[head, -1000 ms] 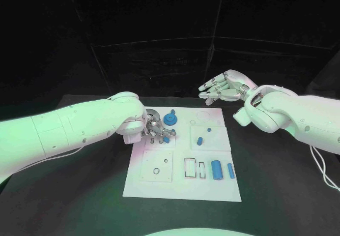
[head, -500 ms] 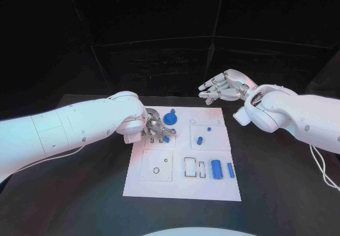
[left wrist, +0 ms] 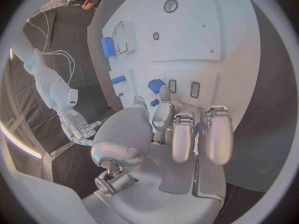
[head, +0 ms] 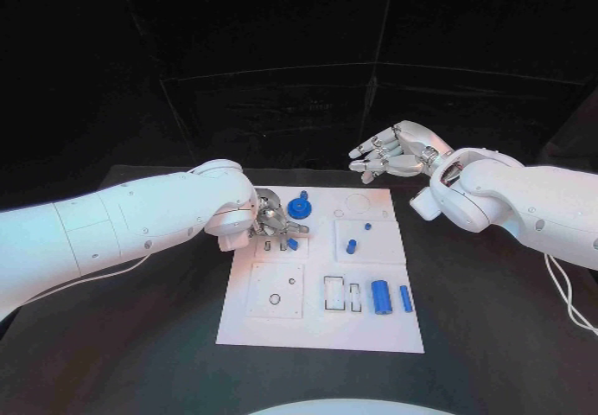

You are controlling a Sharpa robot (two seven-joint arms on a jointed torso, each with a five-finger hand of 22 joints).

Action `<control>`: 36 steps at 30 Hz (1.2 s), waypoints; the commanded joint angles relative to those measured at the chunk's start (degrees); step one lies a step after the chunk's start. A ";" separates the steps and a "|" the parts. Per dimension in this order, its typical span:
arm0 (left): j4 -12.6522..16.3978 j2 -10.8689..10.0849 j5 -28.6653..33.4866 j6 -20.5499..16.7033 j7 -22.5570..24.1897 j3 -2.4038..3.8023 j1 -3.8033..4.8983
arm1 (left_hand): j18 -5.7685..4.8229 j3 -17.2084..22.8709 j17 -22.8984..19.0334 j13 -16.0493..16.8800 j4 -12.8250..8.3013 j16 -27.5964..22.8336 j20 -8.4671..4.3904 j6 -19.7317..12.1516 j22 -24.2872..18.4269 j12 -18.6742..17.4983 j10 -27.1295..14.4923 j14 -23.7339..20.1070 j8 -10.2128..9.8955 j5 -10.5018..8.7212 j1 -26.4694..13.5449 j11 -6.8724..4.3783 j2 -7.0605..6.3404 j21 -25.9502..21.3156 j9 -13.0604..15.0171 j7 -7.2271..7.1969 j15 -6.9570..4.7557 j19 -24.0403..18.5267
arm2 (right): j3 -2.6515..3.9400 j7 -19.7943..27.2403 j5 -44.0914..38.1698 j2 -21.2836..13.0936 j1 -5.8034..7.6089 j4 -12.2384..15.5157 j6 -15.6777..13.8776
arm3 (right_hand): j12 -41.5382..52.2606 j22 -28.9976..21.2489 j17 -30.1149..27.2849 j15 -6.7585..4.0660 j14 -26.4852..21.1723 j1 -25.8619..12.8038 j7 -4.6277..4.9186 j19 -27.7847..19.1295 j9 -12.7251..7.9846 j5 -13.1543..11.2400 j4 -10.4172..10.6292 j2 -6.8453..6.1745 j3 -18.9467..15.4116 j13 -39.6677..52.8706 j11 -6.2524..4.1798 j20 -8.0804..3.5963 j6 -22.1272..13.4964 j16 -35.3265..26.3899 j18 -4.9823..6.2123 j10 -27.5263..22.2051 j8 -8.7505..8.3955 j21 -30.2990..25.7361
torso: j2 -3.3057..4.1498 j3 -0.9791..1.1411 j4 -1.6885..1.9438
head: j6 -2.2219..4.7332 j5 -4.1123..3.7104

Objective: Assemble the parts on the task board

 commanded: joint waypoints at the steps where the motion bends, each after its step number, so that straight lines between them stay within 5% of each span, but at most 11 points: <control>1: -0.03 0.04 0.26 -0.80 0.61 0.02 0.08 | -0.52 -0.11 15.09 -0.06 -0.11 0.18 -0.41 0.19 5.18 -0.02 0.10 6.05 -0.39 -0.14 0.49 0.16 0.15 0.03 -0.09 0.10 -0.44 1.85 | 0.04 0.34 0.08 0.04 0.12 0.05 0.08 | 0.06 -0.10 -0.06 0.10 -0.40 -0.11 0.15 0.05 0.06 0.37 0.06 0.14 -0.36 -0.05 -0.02 0.52 -0.34 -0.17 0.26 -0.56 0.37 -0.20 | -0.02 0.00 0.00 | -0.01 -0.02; 24: 0.04 -0.35 0.37 0.06 0.30 0.01 0.08 | -0.52 -0.73 15.09 -0.23 0.19 0.18 -0.27 -0.33 5.20 -0.27 -0.07 6.05 -1.85 -0.15 0.47 0.43 0.61 0.01 -0.73 0.48 -0.23 1.83 | 0.04 0.29 0.08 -0.04 0.12 0.06 0.08 | 0.08 -0.15 -0.07 0.11 -0.43 -0.13 0.14 0.06 0.07 0.39 0.05 0.15 -0.40 -0.08 -0.02 0.54 -0.31 -0.21 0.26 -0.57 0.42 -0.28 | -0.02 0.02 0.00 | -0.12 -0.07; 33: 0.40 -0.85 4.16 -0.14 0.55 -0.74 0.02 | -0.55 -2.65 15.09 -0.08 0.28 0.18 0.83 -0.73 5.37 -0.41 -0.14 6.05 -9.41 -0.13 -0.66 1.92 2.55 0.02 -6.56 2.24 1.02 1.84 | 0.03 0.28 0.08 -0.07 0.12 0.01 0.10 | 0.08 -0.15 -0.07 0.11 -0.43 -0.13 0.14 0.06 0.07 0.39 0.05 0.15 -0.40 -0.08 -0.02 0.54 -0.31 -0.21 0.26 -0.57 0.42 -0.28 | -0.01 -0.01 0.01 | -0.30 -0.12; 36: 0.45 -1.00 5.92 -0.29 0.61 -0.90 0.01 | -0.52 -3.49 15.09 0.33 0.20 0.18 1.32 1.35 5.44 -0.25 -0.06 6.05 -13.04 -0.16 -0.43 2.33 3.47 0.01 -10.24 2.72 1.55 1.82 | 0.03 0.27 0.08 -0.07 0.12 -0.03 0.10 | 0.08 -0.15 -0.07 0.11 -0.43 -0.13 0.14 0.06 0.07 0.39 0.05 0.15 -0.40 -0.08 -0.02 0.54 -0.31 -0.21 0.26 -0.57 0.42 -0.28 | -0.01 -0.01 0.04 | -0.29 -0.16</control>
